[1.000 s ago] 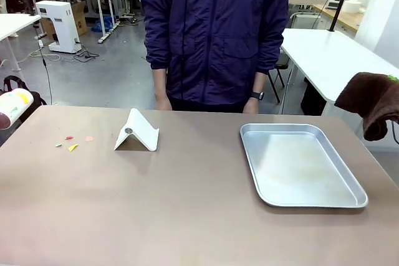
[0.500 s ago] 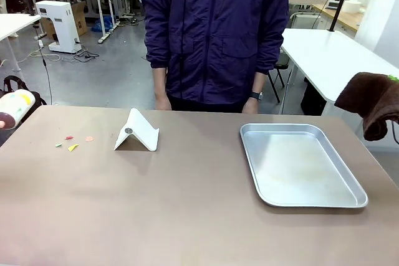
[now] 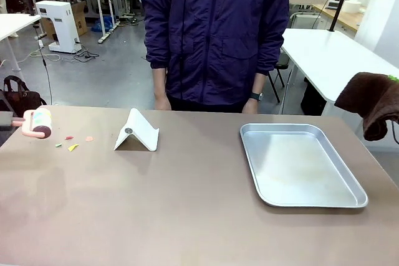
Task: Clean the surface of the table.
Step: Clean the area not pointed to by the person, then return the Lint Roller and towel to their original positions.
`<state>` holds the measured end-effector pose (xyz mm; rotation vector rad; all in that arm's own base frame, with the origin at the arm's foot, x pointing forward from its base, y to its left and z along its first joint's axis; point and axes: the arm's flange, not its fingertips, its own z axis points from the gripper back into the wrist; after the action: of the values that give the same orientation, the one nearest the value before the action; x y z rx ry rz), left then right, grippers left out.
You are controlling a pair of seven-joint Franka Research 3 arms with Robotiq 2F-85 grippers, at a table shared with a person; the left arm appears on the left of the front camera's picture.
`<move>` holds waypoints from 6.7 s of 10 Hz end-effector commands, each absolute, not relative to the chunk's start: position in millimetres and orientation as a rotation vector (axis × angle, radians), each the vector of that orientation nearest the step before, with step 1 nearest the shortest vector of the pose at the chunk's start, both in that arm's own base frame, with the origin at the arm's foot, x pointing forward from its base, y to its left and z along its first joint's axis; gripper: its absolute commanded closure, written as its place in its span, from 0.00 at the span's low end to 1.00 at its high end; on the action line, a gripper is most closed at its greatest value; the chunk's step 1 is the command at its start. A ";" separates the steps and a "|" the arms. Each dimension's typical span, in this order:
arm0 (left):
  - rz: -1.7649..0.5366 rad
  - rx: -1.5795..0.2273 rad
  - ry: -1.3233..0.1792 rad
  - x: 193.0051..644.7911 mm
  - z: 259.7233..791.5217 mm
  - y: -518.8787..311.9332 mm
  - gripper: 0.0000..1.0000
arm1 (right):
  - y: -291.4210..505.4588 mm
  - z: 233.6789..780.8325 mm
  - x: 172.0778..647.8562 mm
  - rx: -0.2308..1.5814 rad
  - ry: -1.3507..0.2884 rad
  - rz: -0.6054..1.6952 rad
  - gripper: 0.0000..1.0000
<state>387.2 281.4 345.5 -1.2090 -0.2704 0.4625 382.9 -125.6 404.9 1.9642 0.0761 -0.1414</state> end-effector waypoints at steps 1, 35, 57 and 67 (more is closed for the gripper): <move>0.551 -1.154 -0.281 389.9 352.2 266.1 0.78 | -126.2 409.8 386.9 1.972 0.061 -0.135 1.00; 0.012 -1.397 -0.313 384.4 398.2 191.0 0.78 | -126.2 409.8 386.9 1.972 0.061 -0.135 1.00; -0.081 -1.433 -0.175 272.9 365.1 240.1 0.78 | -125.7 406.0 384.6 1.961 0.076 -0.137 0.93; 0.027 -0.768 -0.024 410.1 580.9 -37.6 0.78 | 189.2 401.8 498.9 1.302 -0.013 0.054 0.93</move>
<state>397.5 -30.7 577.1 -0.8696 -0.0293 -0.0240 485.0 176.1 414.3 1.3844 0.0300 0.1022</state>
